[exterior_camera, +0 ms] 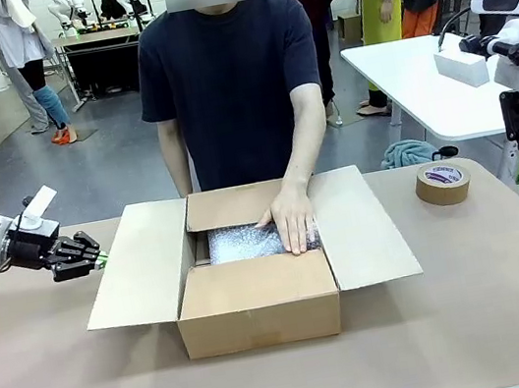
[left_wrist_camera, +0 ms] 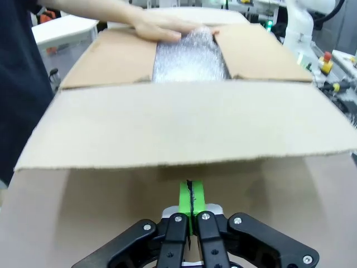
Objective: Wrap the clocks to prevent damage.
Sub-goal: Push the right (or left) flap of the Package Box to close it, then push the left (or right) flap of the Package Box to close it.
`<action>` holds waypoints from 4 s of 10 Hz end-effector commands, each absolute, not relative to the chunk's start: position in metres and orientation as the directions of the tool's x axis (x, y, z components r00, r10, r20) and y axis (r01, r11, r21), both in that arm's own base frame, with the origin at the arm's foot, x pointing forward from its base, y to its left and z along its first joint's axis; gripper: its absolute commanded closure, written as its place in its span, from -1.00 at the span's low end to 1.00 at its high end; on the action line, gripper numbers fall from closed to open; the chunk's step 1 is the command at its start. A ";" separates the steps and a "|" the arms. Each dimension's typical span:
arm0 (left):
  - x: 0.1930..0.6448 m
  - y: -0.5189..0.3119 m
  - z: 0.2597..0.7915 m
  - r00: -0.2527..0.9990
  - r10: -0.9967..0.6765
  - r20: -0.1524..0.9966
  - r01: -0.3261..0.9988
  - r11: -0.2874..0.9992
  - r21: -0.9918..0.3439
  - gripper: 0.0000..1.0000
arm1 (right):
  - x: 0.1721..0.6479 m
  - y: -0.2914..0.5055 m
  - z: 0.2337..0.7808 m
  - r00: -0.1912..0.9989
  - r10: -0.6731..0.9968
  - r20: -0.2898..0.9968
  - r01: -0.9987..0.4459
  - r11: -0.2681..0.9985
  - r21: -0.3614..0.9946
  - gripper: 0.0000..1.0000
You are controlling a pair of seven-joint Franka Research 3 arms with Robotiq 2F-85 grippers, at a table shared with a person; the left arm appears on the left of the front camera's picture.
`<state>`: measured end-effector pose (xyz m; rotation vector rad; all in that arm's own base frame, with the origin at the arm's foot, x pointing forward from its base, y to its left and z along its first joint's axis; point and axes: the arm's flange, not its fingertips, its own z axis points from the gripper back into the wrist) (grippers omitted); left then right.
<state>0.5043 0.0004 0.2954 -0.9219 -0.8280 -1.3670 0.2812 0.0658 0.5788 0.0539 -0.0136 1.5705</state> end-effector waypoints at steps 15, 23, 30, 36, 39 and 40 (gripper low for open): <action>0.525 -0.101 0.327 0.013 -0.238 0.971 0.992 -0.121 -0.043 0.98 | 0.281 0.066 0.579 -0.015 0.998 0.060 -0.999 -0.017 0.038 0.98; 0.529 -0.158 0.299 0.034 -0.362 0.931 0.983 -0.154 -0.096 0.98 | 0.281 0.066 0.579 -0.015 0.998 0.060 -0.999 -0.017 0.038 0.98; 0.525 -0.153 0.300 0.052 -0.328 0.943 0.982 -0.157 -0.109 0.98 | 0.281 0.066 0.579 -0.015 0.998 0.060 -0.999 -0.017 0.038 0.98; 0.525 -0.153 0.300 0.052 -0.328 0.943 0.982 -0.157 -0.109 0.98 | 0.281 0.066 0.579 -0.015 0.998 0.060 -0.999 -0.017 0.038 0.98; 0.525 -0.153 0.300 0.052 -0.328 0.943 0.982 -0.157 -0.109 0.98 | 0.281 0.066 0.579 -0.015 0.998 0.060 -0.999 -0.017 0.038 0.98; 0.525 -0.153 0.300 0.052 -0.328 0.943 0.982 -0.157 -0.109 0.98 | 0.281 0.066 0.579 -0.015 0.998 0.060 -0.999 -0.017 0.038 0.98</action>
